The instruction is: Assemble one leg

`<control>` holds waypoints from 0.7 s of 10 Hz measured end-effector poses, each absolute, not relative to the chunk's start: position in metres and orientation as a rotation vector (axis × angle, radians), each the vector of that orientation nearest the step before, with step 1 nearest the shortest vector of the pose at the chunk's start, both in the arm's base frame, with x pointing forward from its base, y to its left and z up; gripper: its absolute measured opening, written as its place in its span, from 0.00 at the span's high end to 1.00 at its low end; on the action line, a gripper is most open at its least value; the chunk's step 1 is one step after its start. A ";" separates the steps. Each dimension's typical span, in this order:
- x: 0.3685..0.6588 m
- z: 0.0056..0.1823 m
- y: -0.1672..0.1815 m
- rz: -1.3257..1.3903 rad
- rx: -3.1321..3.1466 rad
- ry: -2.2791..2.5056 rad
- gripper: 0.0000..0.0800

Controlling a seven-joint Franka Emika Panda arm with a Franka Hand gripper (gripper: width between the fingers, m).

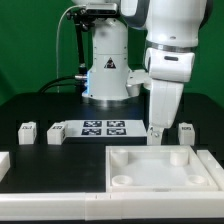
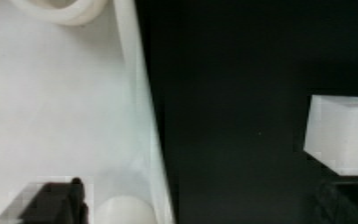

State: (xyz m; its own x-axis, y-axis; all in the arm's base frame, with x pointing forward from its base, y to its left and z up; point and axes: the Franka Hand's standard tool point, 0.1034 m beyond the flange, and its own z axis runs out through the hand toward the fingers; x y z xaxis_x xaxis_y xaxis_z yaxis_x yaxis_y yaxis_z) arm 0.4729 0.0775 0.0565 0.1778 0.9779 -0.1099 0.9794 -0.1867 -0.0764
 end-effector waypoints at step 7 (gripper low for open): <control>0.451 0.059 0.093 -0.206 3.076 0.481 0.19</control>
Offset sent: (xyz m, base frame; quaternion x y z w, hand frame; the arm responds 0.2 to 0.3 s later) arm -0.0218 0.0043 0.0062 0.0051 0.0114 0.4297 0.9029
